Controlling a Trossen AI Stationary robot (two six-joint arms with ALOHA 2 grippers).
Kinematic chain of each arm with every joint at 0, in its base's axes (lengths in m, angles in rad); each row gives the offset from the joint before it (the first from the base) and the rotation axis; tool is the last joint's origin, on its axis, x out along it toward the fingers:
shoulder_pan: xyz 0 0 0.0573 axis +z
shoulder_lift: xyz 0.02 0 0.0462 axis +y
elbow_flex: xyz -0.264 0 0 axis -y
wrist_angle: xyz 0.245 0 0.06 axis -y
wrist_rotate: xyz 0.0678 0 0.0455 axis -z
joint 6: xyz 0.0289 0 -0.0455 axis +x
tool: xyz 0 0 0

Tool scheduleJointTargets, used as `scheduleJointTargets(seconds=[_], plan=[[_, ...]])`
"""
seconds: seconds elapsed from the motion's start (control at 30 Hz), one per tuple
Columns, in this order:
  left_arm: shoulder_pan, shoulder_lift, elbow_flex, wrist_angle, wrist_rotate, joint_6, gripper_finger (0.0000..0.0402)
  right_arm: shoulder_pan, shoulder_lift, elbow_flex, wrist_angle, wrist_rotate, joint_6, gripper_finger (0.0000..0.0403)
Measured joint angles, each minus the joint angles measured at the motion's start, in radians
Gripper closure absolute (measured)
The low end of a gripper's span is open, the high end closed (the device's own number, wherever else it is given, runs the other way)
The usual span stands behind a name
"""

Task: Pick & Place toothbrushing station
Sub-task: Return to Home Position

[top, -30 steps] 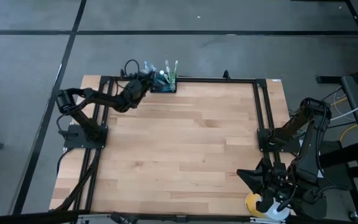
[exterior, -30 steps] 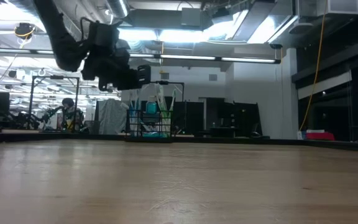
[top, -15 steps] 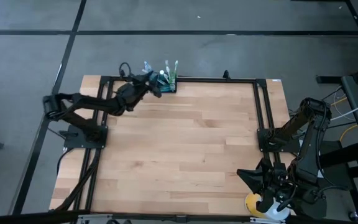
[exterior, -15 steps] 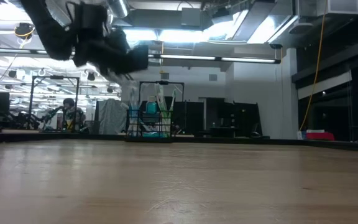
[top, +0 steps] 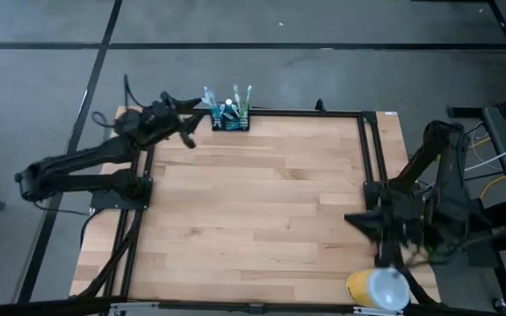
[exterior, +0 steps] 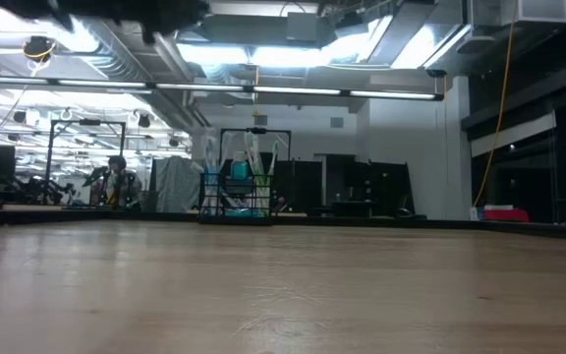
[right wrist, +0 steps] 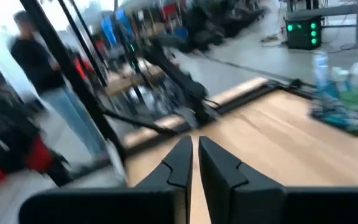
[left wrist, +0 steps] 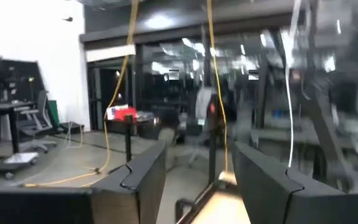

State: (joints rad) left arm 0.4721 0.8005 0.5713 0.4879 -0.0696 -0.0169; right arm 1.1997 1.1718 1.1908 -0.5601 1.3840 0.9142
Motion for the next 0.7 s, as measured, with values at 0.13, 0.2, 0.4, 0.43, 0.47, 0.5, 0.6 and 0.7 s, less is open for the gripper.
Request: scheduleJointTargets(seconds=[0.13,0.2,0.4,0.43,0.47,0.5,0.6,0.7], plan=[[-0.066,-0.103,0.168,-0.432,-0.057,0.173,0.0229,-0.003,-0.110,-0.003,-0.461,-0.038,0.205,0.0371],[-0.097,-0.132,0.203,-0.510,-0.066,0.204,0.0230,-0.002,-0.157,-0.040,-0.619,-0.036,0.291,0.0368],[-0.156,-0.257,0.072,-0.513,-0.069,0.165,0.0231,0.035,-0.304,-0.339,-0.614,0.027,0.436,0.0352],[-0.167,-0.282,0.019,-0.485,-0.071,0.150,0.0231,0.047,-0.325,-0.392,-0.593,0.035,0.460,0.0349],[-0.178,-0.306,-0.041,-0.432,-0.079,0.140,0.0231,0.059,-0.344,-0.440,-0.570,0.046,0.482,0.0347],[-0.190,-0.330,-0.099,-0.368,-0.089,0.135,0.0231,0.070,-0.359,-0.489,-0.546,0.058,0.509,0.0345],[-0.231,-0.385,-0.275,-0.170,-0.151,0.110,0.0231,0.095,-0.386,-0.604,-0.468,0.069,0.568,0.0344],[-0.275,-0.392,-0.442,-0.017,-0.212,0.082,0.0231,0.105,-0.384,-0.703,-0.351,0.078,0.571,0.0344]])
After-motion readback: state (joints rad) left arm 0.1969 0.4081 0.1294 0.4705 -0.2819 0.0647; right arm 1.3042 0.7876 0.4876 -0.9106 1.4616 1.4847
